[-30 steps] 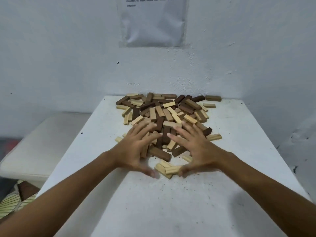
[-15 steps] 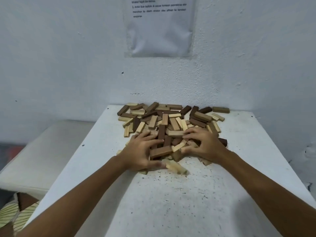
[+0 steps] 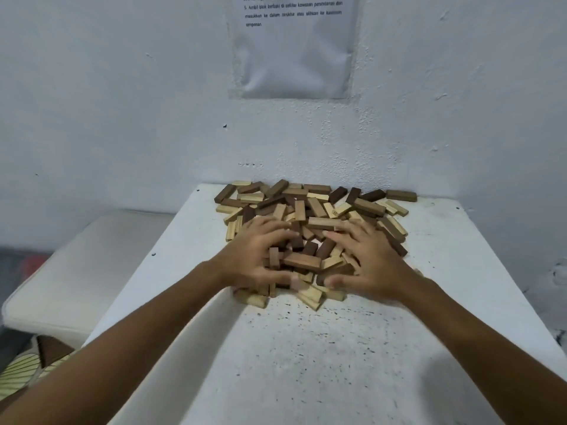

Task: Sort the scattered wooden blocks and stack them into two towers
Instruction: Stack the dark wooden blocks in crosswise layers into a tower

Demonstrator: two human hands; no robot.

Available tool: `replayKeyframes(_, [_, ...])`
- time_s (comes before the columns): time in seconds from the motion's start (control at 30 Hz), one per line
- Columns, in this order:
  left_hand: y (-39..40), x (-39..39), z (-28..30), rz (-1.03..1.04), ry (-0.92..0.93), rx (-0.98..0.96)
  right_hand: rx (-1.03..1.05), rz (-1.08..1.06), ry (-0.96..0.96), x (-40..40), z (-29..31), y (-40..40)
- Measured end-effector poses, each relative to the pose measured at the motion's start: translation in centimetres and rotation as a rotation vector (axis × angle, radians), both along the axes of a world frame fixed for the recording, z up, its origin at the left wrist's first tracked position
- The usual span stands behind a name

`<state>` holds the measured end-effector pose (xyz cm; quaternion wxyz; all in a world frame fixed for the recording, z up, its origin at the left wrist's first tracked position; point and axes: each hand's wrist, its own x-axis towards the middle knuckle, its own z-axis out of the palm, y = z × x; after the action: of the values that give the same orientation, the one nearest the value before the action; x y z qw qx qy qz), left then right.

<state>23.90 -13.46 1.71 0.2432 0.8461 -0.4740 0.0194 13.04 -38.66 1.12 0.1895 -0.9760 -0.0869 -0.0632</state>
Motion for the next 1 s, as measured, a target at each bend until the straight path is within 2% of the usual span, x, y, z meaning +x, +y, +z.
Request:
replayKeyframes(0.07, [3.7, -0.7, -1.5, -0.04, -0.067, 0.113, -0.285, 0.022, 0.095, -1.9, -1.3, -1.5])
replayKeyframes(0.17, [5.7, -0.6, -3.9, 0.035, -0.049, 0.209, -0.392, -0.038, 0.129, -1.2, -3.2, -3.0])
replayKeyframes(0.33, [2.8, 0.1, -4.8, 0.112, -0.15, 0.19, -0.227, -0.043, -0.097, 1.0, -3.9, -3.0])
replayKeyframes(0.47, [2.0, 0.6, -4.1, 0.187, -0.032, -0.005, 0.03, -0.049, -0.168, 2.0, -3.5, -3.8])
replayKeyframes(0.57, [-0.2, 1.9, -3.1, 0.31, -0.075, -0.048, 0.106, -0.114, -0.261, 4.0, -3.1, -3.4])
replayKeyframes(0.73, [-3.9, 4.2, -2.5, 0.445, -0.038, -0.086, 0.08, -0.251, -0.165, 7.8, -2.2, -3.1])
replayKeyframes(0.83, [-4.9, 3.9, -1.9, 0.524, -0.105, -0.121, 0.131, -0.393, -0.116, 8.6, -0.9, -2.9])
replayKeyframes(0.93, [-4.2, 2.1, -2.2, 0.346, -0.108, -0.18, 0.144, -0.391, -0.194, 6.4, -0.8, -2.0])
replayKeyframes(1.0, [-3.6, 0.8, -2.8, 0.203, -0.043, -0.123, 0.062, -0.329, -0.131, 4.1, -1.6, -1.2])
